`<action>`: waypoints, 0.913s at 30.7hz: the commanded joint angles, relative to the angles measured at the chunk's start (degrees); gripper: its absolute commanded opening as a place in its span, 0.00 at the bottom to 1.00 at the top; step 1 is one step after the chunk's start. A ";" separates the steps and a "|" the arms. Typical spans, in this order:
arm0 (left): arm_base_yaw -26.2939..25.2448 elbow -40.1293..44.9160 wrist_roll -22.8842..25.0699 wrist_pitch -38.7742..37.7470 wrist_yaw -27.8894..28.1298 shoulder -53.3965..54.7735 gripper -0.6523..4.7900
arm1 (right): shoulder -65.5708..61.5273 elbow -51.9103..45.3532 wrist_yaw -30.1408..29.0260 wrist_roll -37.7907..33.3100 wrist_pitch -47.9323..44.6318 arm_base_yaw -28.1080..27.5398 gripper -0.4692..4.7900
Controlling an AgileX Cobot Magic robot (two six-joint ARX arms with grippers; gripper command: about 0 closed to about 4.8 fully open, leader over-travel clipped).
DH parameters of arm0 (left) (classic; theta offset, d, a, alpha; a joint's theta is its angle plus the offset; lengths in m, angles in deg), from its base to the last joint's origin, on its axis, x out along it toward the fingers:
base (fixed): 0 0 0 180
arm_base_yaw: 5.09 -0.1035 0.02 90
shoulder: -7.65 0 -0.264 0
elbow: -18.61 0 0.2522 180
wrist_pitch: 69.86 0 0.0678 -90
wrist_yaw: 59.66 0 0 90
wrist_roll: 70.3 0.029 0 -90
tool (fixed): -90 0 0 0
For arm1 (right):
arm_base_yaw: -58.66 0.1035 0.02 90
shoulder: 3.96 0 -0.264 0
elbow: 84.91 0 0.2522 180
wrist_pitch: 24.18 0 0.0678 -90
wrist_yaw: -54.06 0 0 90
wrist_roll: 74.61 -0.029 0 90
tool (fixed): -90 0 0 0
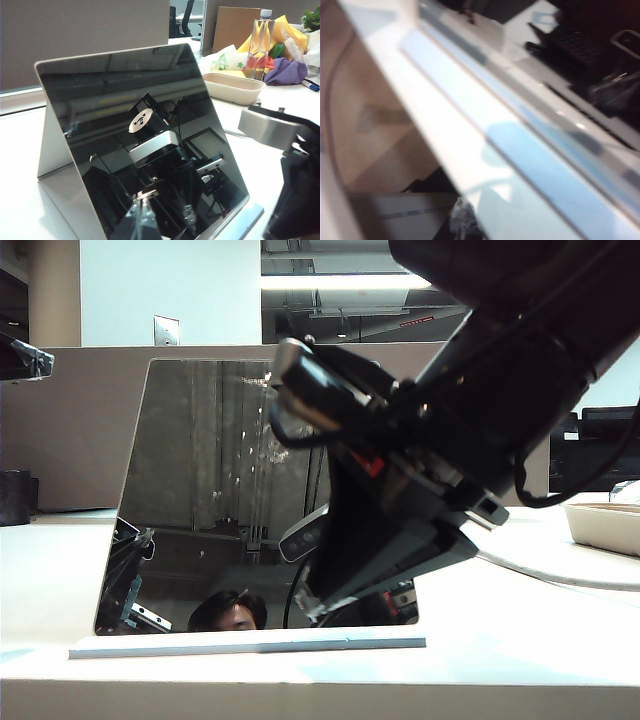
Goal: Push the base of the mirror on the table to move it forward for a short distance.
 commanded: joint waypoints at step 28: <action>0.02 -0.04 0.24 0.52 -0.22 0.02 0.12 | -8.04 0.50 3.67 2.89 -6.21 -0.83 0.08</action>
